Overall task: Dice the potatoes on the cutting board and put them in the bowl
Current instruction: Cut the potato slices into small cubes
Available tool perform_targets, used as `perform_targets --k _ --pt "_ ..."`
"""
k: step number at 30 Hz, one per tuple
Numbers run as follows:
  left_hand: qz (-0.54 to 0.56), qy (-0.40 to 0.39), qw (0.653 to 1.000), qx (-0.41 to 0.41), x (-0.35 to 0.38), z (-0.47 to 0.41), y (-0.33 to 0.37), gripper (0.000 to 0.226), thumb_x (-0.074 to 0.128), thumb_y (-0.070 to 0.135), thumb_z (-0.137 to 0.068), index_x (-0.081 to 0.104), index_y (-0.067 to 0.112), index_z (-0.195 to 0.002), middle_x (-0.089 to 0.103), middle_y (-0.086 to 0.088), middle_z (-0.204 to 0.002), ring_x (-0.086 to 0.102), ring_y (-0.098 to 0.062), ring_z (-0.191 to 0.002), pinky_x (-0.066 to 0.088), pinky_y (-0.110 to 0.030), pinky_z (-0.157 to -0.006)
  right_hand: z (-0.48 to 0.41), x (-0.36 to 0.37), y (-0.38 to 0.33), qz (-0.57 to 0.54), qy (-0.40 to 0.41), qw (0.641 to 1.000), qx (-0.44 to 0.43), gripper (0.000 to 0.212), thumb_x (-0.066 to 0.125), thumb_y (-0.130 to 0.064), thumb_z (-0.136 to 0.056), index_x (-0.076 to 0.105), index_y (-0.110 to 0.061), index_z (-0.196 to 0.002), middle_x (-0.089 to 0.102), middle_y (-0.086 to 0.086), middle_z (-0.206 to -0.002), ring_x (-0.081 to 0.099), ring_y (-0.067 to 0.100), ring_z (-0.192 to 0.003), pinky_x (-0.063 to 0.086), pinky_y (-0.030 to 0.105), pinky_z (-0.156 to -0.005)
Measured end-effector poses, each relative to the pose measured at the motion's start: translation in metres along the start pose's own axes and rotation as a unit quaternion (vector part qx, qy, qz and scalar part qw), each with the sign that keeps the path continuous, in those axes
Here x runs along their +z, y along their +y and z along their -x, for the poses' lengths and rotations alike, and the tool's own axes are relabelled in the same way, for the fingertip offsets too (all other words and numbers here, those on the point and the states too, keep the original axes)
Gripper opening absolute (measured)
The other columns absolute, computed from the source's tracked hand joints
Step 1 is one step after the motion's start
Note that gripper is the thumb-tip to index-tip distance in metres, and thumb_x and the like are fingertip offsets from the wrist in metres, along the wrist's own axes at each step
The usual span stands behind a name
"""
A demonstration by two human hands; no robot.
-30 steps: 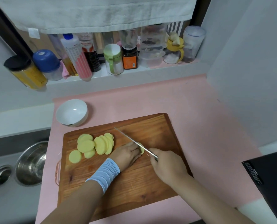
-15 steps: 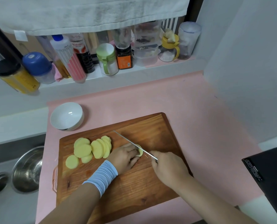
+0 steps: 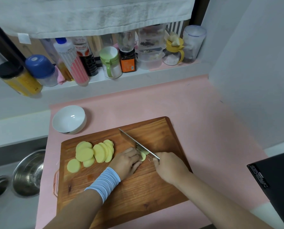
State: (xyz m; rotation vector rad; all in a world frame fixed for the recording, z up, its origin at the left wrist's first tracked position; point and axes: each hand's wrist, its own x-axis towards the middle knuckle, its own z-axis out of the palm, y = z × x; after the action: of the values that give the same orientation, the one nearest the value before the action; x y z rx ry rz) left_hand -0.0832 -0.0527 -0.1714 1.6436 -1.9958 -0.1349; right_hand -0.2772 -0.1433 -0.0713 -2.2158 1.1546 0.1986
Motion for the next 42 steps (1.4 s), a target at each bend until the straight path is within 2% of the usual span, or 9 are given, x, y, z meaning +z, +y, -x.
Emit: perform_targets --k 4,7,13,18,23,31,35,38,42 --pt "-0.007 0.005 1.000 -0.004 0.001 0.001 0.002 0.016 0.064 0.024 -0.096 0.075 0.013 -0.095 0.066 0.005 -0.100 0.060 -0.014 -0.093 0.052 -0.025 -0.083 0.007 0.001 0.000 0.011 0.015 1.000 -0.017 0.030 0.040 -0.036 -0.105 0.069 -0.029 -0.110 0.072 -0.003 -0.087 0.067 0.019 -0.081 0.049 0.032 -0.065" --pt "-0.012 0.012 1.000 -0.015 0.002 0.002 0.004 0.017 0.062 0.025 -0.096 0.075 0.013 -0.097 0.068 0.005 -0.102 0.062 -0.014 -0.097 0.053 -0.027 -0.086 0.017 0.006 -0.002 0.041 0.045 0.997 -0.050 0.028 0.039 -0.036 -0.104 0.065 -0.033 -0.115 0.072 -0.001 -0.089 0.068 0.021 -0.082 0.043 0.031 -0.062" --pt "-0.008 0.023 0.999 -0.024 0.005 0.006 0.006 0.015 0.064 0.023 -0.095 0.074 0.014 -0.101 0.068 0.006 -0.106 0.062 -0.013 -0.099 0.053 -0.026 -0.089 0.021 0.008 -0.002 0.066 0.056 0.994 -0.064 0.030 0.038 -0.036 -0.104 0.062 -0.034 -0.121 0.072 -0.001 -0.091 0.068 0.024 -0.084 0.041 0.031 -0.062" --pt "-0.025 0.001 1.000 -0.010 0.002 0.011 0.004 0.026 0.055 0.030 -0.098 0.074 0.016 -0.107 0.069 0.004 -0.110 0.062 -0.014 -0.106 0.054 -0.027 -0.091 0.019 0.006 0.003 0.101 0.065 0.990 -0.079 0.034 0.039 -0.037 -0.105 0.058 -0.033 -0.133 0.074 -0.002 -0.099 0.070 0.024 -0.087 0.056 0.037 -0.071" --pt "-0.007 -0.008 1.000 0.003 -0.006 0.009 0.002 0.028 0.051 0.026 -0.100 0.074 0.014 -0.110 0.068 0.004 -0.113 0.063 -0.015 -0.104 0.054 -0.025 -0.089 0.020 0.007 0.003 0.086 0.064 0.991 -0.077 0.032 0.038 -0.037 -0.105 0.062 -0.033 -0.125 0.072 -0.002 -0.093 0.068 0.023 -0.084 0.042 0.031 -0.062" --pt "0.006 0.017 1.000 -0.016 0.001 0.007 0.004 0.024 0.055 0.026 -0.099 0.075 0.013 -0.102 0.068 0.005 -0.105 0.063 -0.013 -0.098 0.053 -0.024 -0.089 0.024 0.007 -0.001 0.070 0.049 0.995 -0.043 0.028 0.041 -0.035 -0.102 0.066 -0.029 -0.112 0.073 -0.001 -0.092 0.069 0.025 -0.085 0.055 0.036 -0.072" --pt "0.013 0.026 0.999 -0.018 0.000 0.004 0.006 0.022 0.057 0.025 -0.098 0.075 0.013 -0.099 0.068 0.006 -0.102 0.061 -0.011 -0.097 0.052 -0.022 -0.088 0.019 0.010 -0.001 0.054 0.038 0.997 -0.031 0.027 0.042 -0.031 -0.102 0.068 -0.025 -0.101 0.071 -0.002 -0.086 0.067 0.022 -0.078 0.055 0.034 -0.068" --pt "0.010 0.032 0.999 -0.013 0.001 0.005 0.005 0.019 0.059 0.024 -0.097 0.075 0.014 -0.097 0.068 0.006 -0.102 0.060 -0.010 -0.099 0.051 -0.022 -0.089 0.009 0.013 -0.008 0.036 0.022 0.999 -0.023 0.027 0.042 -0.029 -0.102 0.068 -0.025 -0.099 0.070 -0.001 -0.085 0.066 0.022 -0.078 0.051 0.032 -0.065" --pt "0.001 0.030 0.999 -0.011 0.006 0.009 0.001 0.017 0.061 0.023 -0.098 0.075 0.013 -0.098 0.067 0.005 -0.103 0.061 -0.012 -0.100 0.055 -0.026 -0.084 0.000 0.013 -0.010 0.016 0.010 1.000 -0.019 0.028 0.043 -0.030 -0.102 0.070 -0.024 -0.099 0.071 -0.002 -0.084 0.066 0.022 -0.079 0.056 0.036 -0.070"
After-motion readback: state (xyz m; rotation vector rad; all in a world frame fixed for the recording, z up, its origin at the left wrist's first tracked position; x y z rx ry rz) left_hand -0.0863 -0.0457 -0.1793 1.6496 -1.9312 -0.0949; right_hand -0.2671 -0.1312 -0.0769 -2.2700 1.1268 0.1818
